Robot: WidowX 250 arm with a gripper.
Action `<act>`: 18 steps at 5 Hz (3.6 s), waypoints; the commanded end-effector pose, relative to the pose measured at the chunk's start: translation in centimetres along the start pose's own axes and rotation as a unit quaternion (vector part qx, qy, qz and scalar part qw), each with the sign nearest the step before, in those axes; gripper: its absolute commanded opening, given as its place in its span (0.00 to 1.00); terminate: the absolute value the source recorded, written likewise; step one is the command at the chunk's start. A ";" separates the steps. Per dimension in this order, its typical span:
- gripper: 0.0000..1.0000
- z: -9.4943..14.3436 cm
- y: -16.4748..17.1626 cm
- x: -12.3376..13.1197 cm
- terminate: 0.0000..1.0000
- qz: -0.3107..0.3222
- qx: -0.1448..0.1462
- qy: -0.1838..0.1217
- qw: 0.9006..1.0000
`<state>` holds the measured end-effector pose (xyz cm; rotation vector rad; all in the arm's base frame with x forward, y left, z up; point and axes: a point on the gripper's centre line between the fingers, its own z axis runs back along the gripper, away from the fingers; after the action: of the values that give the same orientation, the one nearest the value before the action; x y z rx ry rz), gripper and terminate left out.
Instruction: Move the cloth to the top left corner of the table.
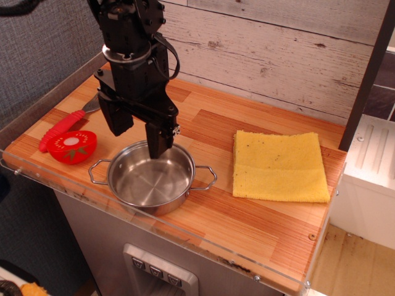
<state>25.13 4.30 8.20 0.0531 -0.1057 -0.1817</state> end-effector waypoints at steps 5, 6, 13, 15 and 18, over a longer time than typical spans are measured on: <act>1.00 -2.2 -10.2 10.8 0.00 0.013 0.029 -0.035 0.999; 1.00 -3.1 -11.4 11.9 0.00 0.017 0.026 -0.032 0.999; 1.00 -10.9 -8.2 9.0 0.00 -0.005 0.042 0.060 0.997; 1.00 -11.3 -5.5 8.4 0.00 0.019 0.035 0.076 0.996; 1.00 -11.5 -2.2 8.6 0.00 -0.008 0.071 0.084 0.994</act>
<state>35.60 -2.48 0.34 0.1817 -0.0424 -0.2210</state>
